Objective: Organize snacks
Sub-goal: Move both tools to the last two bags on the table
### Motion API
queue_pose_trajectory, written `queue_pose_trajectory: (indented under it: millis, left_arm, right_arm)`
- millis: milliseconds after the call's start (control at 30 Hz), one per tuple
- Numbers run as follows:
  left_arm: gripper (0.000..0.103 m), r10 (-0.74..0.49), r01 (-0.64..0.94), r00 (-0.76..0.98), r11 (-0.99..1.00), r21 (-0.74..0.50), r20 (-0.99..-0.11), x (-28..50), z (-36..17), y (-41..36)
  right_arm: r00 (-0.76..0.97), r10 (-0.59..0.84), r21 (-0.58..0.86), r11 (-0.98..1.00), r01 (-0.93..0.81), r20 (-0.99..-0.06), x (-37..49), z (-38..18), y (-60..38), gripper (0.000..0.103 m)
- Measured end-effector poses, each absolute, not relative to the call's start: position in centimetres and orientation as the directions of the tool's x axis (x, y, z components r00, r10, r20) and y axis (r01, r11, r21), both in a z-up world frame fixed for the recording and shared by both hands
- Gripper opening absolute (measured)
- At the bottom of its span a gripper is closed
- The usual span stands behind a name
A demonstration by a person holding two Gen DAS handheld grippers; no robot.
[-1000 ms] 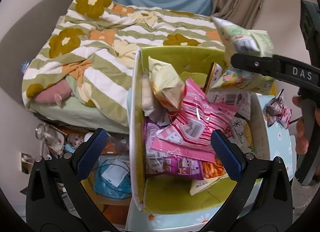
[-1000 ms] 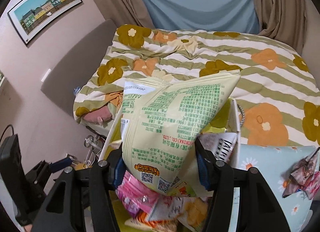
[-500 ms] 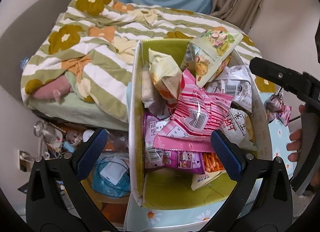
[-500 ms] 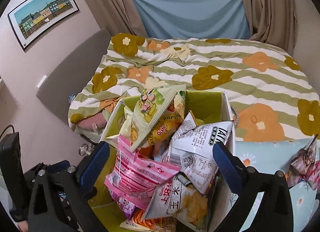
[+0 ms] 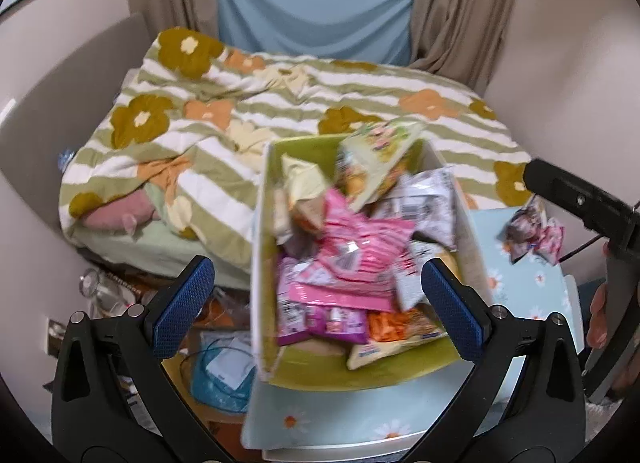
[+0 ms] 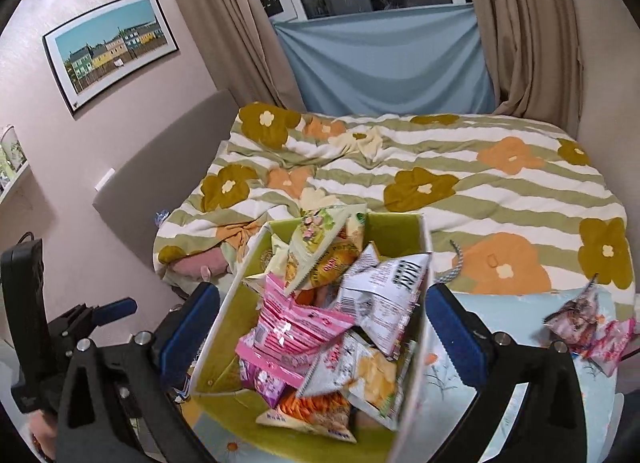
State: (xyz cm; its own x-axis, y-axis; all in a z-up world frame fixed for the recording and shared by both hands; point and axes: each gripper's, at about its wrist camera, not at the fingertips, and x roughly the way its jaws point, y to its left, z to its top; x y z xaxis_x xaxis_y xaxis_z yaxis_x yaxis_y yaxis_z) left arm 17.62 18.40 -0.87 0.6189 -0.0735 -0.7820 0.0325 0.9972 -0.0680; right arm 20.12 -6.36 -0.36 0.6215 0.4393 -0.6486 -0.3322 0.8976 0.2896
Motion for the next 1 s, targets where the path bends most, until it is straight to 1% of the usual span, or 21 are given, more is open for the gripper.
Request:
queue_pose_trajectory:
  millis: [267, 400, 567, 733, 900, 1000]
  left_arm:
    - [0.103, -0.119, 0.076, 0.63, 0.993, -0.091, -0.768, 17.8, -0.4, 11.6]
    - [0.103, -0.144, 0.094, 0.612, 0.989, -0.109, -0.778, 18.8, -0.7, 6.7]
    - [0.103, -0.19, 0.128, 0.591, 0.982, -0.141, -0.784, 20.5, -1.8, -0.4]
    - [0.103, -0.229, 0.149, 0.551, 0.973, -0.176, -0.803, 22.3, -4.7, -7.7]
    - [0.103, -0.249, 0.113, 0.491, 0.968, -0.222, -0.835, 24.8, -9.4, -13.8]
    - [0.103, -0.252, 0.089, 0.467, 0.967, -0.239, -0.847, 26.2, -12.3, -16.9]
  right_arm:
    - [0.693, 0.394, 0.273, 0.919, -0.285, -0.603, 17.5, 1.1, -14.2, 0.102]
    - [0.704, 0.345, 0.255, 0.938, -0.235, -0.621, 17.3, 1.1, -19.6, 0.103]
    - [0.736, 0.24, 0.231, 0.966, -0.116, -0.633, 17.0, 0.4, -27.9, 0.103]
    - [0.702, 0.197, 0.256, 0.966, -0.022, -0.685, 17.9, -2.1, -35.3, 0.103]
    - [0.642, 0.189, 0.277, 0.96, 0.037, -0.743, 19.5, -5.7, -41.0, 0.103]
    - [0.602, 0.195, 0.289, 0.955, 0.061, -0.774, 20.9, -8.9, -44.0, 0.102]
